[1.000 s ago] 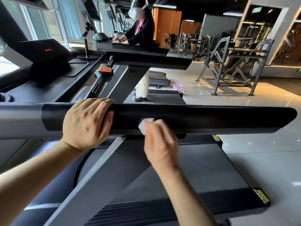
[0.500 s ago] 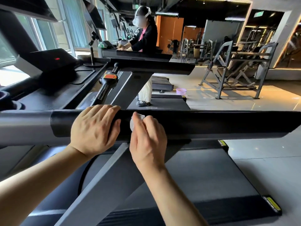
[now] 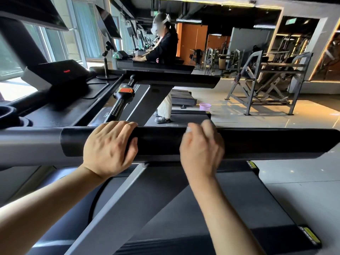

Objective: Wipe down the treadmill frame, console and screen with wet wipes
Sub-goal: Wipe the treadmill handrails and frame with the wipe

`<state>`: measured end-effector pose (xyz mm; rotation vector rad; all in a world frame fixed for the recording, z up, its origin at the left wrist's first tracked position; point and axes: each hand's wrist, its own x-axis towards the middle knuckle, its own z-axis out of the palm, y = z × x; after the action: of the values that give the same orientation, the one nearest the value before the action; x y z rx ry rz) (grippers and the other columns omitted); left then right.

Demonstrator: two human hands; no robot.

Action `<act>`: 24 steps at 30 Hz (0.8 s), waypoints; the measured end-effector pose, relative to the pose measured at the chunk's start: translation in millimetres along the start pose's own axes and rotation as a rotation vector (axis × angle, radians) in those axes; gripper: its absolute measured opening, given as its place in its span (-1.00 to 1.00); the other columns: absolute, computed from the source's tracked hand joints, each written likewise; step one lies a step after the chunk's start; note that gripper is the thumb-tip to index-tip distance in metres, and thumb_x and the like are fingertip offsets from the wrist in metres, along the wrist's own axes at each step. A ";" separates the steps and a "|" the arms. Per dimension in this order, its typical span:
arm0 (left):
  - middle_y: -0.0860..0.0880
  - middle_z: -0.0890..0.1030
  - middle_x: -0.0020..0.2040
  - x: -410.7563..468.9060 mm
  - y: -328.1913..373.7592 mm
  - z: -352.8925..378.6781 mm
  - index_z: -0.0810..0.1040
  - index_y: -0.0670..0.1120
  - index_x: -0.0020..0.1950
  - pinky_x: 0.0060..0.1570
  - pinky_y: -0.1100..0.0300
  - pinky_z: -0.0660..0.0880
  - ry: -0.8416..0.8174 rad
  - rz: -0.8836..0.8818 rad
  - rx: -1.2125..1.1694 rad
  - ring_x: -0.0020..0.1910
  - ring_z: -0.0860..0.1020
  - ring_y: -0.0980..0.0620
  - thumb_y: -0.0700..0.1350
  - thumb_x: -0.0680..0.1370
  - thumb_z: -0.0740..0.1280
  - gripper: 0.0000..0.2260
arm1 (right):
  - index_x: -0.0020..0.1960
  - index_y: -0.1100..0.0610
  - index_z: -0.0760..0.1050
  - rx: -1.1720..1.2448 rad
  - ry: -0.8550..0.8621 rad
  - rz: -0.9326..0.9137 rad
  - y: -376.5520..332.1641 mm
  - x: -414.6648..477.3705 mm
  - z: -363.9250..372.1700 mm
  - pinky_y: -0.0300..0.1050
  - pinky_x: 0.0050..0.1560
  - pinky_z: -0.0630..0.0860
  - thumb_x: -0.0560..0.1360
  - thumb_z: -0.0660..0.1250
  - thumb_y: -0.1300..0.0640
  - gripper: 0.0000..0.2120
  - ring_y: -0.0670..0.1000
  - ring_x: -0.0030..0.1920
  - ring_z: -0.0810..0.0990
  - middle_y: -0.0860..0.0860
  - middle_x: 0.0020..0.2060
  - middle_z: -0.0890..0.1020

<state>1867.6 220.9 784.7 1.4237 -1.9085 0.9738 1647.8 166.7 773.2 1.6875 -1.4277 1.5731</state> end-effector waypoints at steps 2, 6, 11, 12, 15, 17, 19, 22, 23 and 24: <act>-0.13 0.64 0.05 -0.7 -1.5 -1.1 0.58 -0.22 0.24 0.00 -0.06 0.49 -0.009 0.006 -0.001 -0.04 0.60 -0.22 0.00 0.65 0.12 -0.61 | -0.22 0.15 0.57 0.031 -0.072 -0.097 -36.2 -1.8 4.4 0.07 -0.17 0.38 0.46 0.30 0.22 -0.89 0.22 -0.24 0.51 0.11 -0.25 0.51; -0.14 0.64 0.08 -2.1 -4.4 -3.2 0.58 -0.23 0.26 0.01 -0.06 0.51 -0.020 0.032 -0.009 0.00 0.61 -0.22 0.00 0.65 0.15 -0.61 | -0.25 0.15 0.54 0.078 -0.207 -0.231 -55.7 -3.4 4.4 0.04 -0.18 0.35 0.47 0.30 0.21 -0.87 0.19 -0.26 0.53 0.10 -0.25 0.53; -0.14 0.64 0.09 -2.1 -2.7 -4.1 0.58 -0.23 0.27 0.02 -0.07 0.51 -0.030 0.019 -0.019 0.00 0.61 -0.22 0.01 0.64 0.14 -0.59 | -0.29 0.18 0.59 -0.168 -0.414 -0.074 13.7 47.2 -7.1 -0.01 -0.22 0.35 0.51 0.09 0.11 -0.64 0.18 -0.38 0.52 0.14 -0.25 0.61; -0.13 0.64 0.08 -1.5 -1.7 -3.8 0.58 -0.22 0.26 0.02 -0.07 0.51 -0.034 0.006 -0.016 0.00 0.60 -0.22 0.01 0.64 0.13 -0.59 | -0.31 0.17 0.56 -0.187 -0.431 -0.030 27.7 53.3 -9.2 -0.02 -0.21 0.30 0.51 0.08 0.12 -0.65 0.17 -0.39 0.44 0.15 -0.24 0.62; -0.12 0.63 0.05 0.4 1.1 -2.9 0.58 -0.21 0.24 0.01 -0.06 0.48 -0.043 -0.022 0.000 -0.04 0.59 -0.21 0.02 0.63 0.11 -0.59 | -0.36 0.18 0.53 -0.204 -0.366 0.021 29.5 49.4 -10.2 -0.03 -0.25 0.32 0.47 0.06 0.14 -0.64 0.16 -0.44 0.38 0.15 -0.30 0.59; -0.11 0.63 0.04 0.6 2.0 -3.1 0.58 -0.20 0.23 0.00 -0.05 0.48 -0.049 -0.024 0.006 -0.05 0.59 -0.20 0.02 0.63 0.11 -0.60 | -0.35 0.20 0.58 -0.158 -0.304 0.025 1.4 36.2 -5.7 0.00 -0.25 0.43 0.45 0.07 0.12 -0.63 0.19 -0.43 0.51 0.14 -0.33 0.57; -0.11 0.64 0.05 0.0 1.2 -3.7 0.58 -0.21 0.24 0.01 -0.05 0.48 -0.057 -0.017 0.002 -0.04 0.59 -0.20 0.02 0.64 0.11 -0.59 | -0.33 0.18 0.57 -0.060 -0.277 -0.020 -33.8 21.8 -2.2 0.00 -0.20 0.46 0.45 0.17 0.14 -0.72 0.18 -0.38 0.56 0.11 -0.33 0.56; -0.12 0.64 0.08 -1.3 -1.6 -5.6 0.58 -0.22 0.26 0.02 -0.05 0.50 -0.061 0.005 -0.006 0.01 0.60 -0.20 0.02 0.64 0.13 -0.59 | -0.24 0.14 0.55 0.081 -0.250 -0.143 -56.4 3.4 2.6 0.03 -0.10 0.40 0.49 0.29 0.20 -0.85 0.17 -0.27 0.55 0.09 -0.26 0.54; -0.13 0.64 0.09 -1.4 -2.2 -6.2 0.58 -0.22 0.27 0.03 -0.05 0.50 -0.058 0.012 -0.011 0.01 0.61 -0.20 0.02 0.64 0.13 -0.59 | -0.21 0.14 0.55 0.101 -0.244 -0.189 -50.9 -0.7 2.7 0.05 -0.09 0.38 0.51 0.30 0.20 -0.86 0.18 -0.23 0.55 0.09 -0.23 0.53; -0.13 0.64 0.09 -1.5 -2.4 -6.4 0.58 -0.23 0.27 0.03 -0.06 0.51 -0.054 0.015 -0.016 0.01 0.61 -0.20 0.02 0.64 0.14 -0.59 | -0.16 0.13 0.57 0.104 -0.230 -0.231 -39.7 -2.9 1.3 0.06 -0.09 0.37 0.54 0.30 0.20 -0.87 0.19 -0.20 0.54 0.09 -0.21 0.53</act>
<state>1870.4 226.5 787.8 1.4425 -1.9643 0.9337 1683.3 181.8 783.0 2.0689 -1.2172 1.3834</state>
